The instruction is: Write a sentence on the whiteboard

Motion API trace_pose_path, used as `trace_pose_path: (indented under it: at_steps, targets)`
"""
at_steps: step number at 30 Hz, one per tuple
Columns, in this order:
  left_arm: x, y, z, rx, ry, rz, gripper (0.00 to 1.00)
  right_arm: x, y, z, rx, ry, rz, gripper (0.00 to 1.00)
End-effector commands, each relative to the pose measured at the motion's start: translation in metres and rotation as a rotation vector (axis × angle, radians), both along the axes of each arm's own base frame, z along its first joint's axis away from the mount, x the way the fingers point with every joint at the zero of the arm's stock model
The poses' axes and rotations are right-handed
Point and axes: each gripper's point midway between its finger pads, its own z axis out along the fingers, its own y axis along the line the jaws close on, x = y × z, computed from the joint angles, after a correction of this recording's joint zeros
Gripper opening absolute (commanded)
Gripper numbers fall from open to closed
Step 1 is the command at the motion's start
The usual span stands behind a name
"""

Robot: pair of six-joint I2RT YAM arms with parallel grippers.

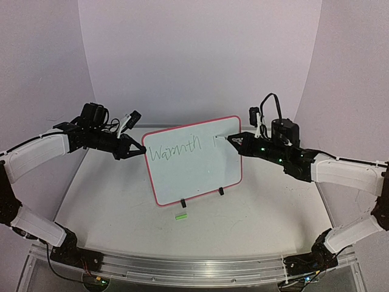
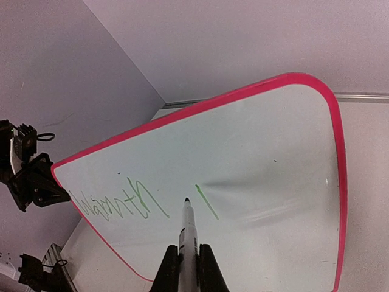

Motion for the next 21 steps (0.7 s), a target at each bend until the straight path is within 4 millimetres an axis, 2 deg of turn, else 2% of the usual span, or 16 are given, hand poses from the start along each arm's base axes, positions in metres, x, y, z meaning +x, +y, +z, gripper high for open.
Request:
trace_pose_path:
  at_steps: [1,7,21]
  targets:
    - [-0.006,-0.002,-0.023,0.069,0.048,-0.015,0.00,0.009,0.009,0.027,0.024,-0.072,0.019,0.00]
    - [-0.006,-0.004,-0.025,0.068,0.057,-0.023,0.00,0.015,0.015,0.031,0.033,-0.078,0.028,0.00]
    - [-0.007,-0.006,-0.027,0.070,0.063,-0.029,0.00,0.025,0.012,0.025,0.026,-0.074,-0.023,0.00]
